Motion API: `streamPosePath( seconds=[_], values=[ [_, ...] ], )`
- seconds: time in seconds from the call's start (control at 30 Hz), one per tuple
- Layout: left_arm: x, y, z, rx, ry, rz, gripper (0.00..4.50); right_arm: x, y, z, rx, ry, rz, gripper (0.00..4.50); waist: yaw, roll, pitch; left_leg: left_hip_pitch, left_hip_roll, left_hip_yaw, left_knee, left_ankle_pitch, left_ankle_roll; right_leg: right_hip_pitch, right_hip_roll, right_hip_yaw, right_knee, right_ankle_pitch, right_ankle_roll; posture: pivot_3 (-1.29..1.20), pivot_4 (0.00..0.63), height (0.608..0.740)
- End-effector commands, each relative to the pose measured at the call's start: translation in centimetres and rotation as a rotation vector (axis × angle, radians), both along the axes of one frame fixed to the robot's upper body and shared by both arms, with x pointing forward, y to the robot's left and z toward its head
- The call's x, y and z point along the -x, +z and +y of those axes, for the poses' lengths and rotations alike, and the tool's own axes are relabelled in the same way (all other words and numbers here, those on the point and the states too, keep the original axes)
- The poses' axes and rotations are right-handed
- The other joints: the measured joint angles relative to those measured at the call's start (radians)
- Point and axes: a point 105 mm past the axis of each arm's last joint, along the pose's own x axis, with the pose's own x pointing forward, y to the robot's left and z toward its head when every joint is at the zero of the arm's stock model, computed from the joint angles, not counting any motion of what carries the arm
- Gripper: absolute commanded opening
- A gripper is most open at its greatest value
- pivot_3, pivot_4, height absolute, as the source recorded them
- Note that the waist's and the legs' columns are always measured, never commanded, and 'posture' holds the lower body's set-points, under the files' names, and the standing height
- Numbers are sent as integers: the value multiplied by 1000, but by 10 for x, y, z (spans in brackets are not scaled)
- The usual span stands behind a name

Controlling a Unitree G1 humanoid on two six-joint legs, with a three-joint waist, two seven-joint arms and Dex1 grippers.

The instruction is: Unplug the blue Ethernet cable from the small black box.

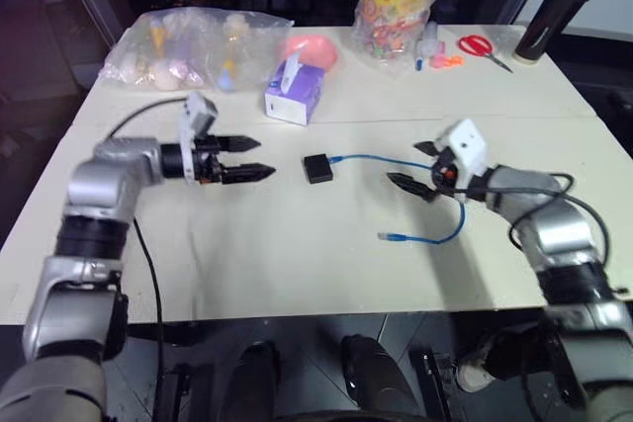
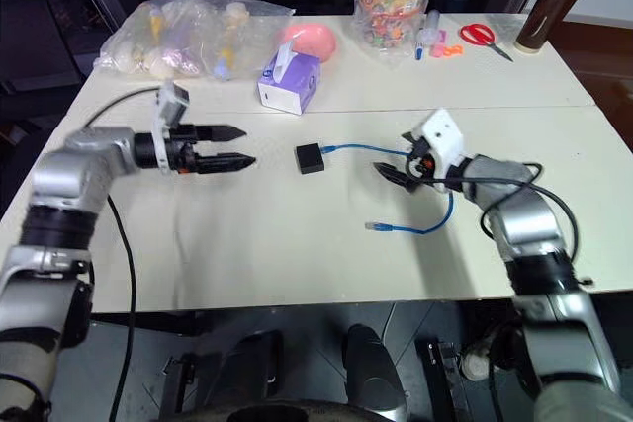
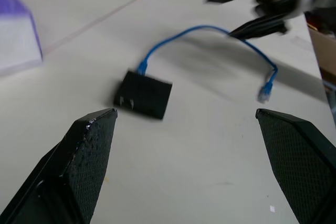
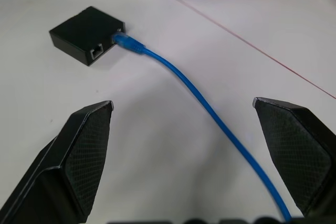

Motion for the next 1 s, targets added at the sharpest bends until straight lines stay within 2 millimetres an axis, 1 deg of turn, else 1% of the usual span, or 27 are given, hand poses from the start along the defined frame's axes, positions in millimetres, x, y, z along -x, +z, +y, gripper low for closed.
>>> streamPosePath(
  seconds=[0.03,0.1,0.17,0.27,0.37,0.4,0.47,0.5,0.6,0.67,0.73,0.8,0.87,0.93,1.0],
  values=[
    [-4,7,-1,8,4,-33,4443,-28,-5,9,34,36,19,4500,-2,0,0,-1,0,0,0,0,0,-1,0,0,0,0,0,0,150,739],
    [2,3,-4,13,-4,-27,4443,-39,-15,23,57,76,63,4500,-9,0,0,-2,0,0,0,0,0,-2,0,0,1,0,1,0,150,739],
    [11,-5,-4,10,-3,-15,4443,-44,-19,36,71,105,86,4500,-19,0,0,-2,0,0,-2,0,0,-2,-1,0,1,1,1,0,150,739],
    [21,-11,0,24,39,4,4443,-49,-21,57,110,141,100,4500,-22,0,0,-4,0,-1,-3,-1,1,-5,-1,-1,1,0,1,0,150,739],
    [32,-17,3,27,77,18,4443,-48,-29,77,180,188,116,4500,-25,0,0,-6,0,-1,-2,-1,0,-8,-1,-1,4,0,1,0,150,739],
    [35,-18,3,25,88,21,4443,-48,-31,81,202,192,112,4500,-26,0,0,-5,0,-1,-2,0,0,-8,-1,-1,4,0,1,0,150,739],
    [40,-21,6,19,109,30,4500,-49,-32,88,221,199,101,3953,-26,0,0,-2,0,-1,-1,0,0,-6,0,0,8,0,1,0,150,739],
    [42,-21,7,17,117,33,4500,-49,-31,90,223,199,94,3544,-27,0,0,1,0,-1,-1,0,0,-4,0,0,10,0,0,0,150,739],
    [44,-24,13,8,148,40,4500,-52,-25,89,250,202,54,2115,-28,0,0,4,0,-2,0,0,-1,-1,1,0,11,0,0,0,150,739],
    [40,-25,14,10,156,43,4500,-50,-23,82,293,231,21,1073,-26,0,0,4,0,-2,1,2,-2,-1,1,0,12,1,-1,0,150,739],
    [35,-27,12,12,155,44,4500,-50,-23,72,387,259,-39,140,-19,0,0,4,0,-2,2,2,-3,-1,1,0,11,1,-1,0,150,739],
    [23,-27,8,38,152,43,4500,-53,-13,58,494,252,-180,140,-16,0,0,3,0,-2,2,2,-3,0,0,0,10,1,-1,0,150,739],
    [10,-24,2,83,144,49,4500,-56,2,47,595,228,-356,140,-11,0,0,2,-1,-2,2,2,-3,-1,-1,0,10,0,0,0,150,739],
    [1,-20,-3,125,132,60,4500,-57,12,42,643,216,-467,140,-15,0,0,0,-2,-2,2,2,-3,-2,-1,0,10,1,0,0,150,739],
    [-18,-8,-20,238,91,103,4500,-49,40,33,682,186,-707,140,-14,0,0,0,-2,-2,0,2,-3,-3,-1,0,10,0,0,0,150,739]
  ],
)
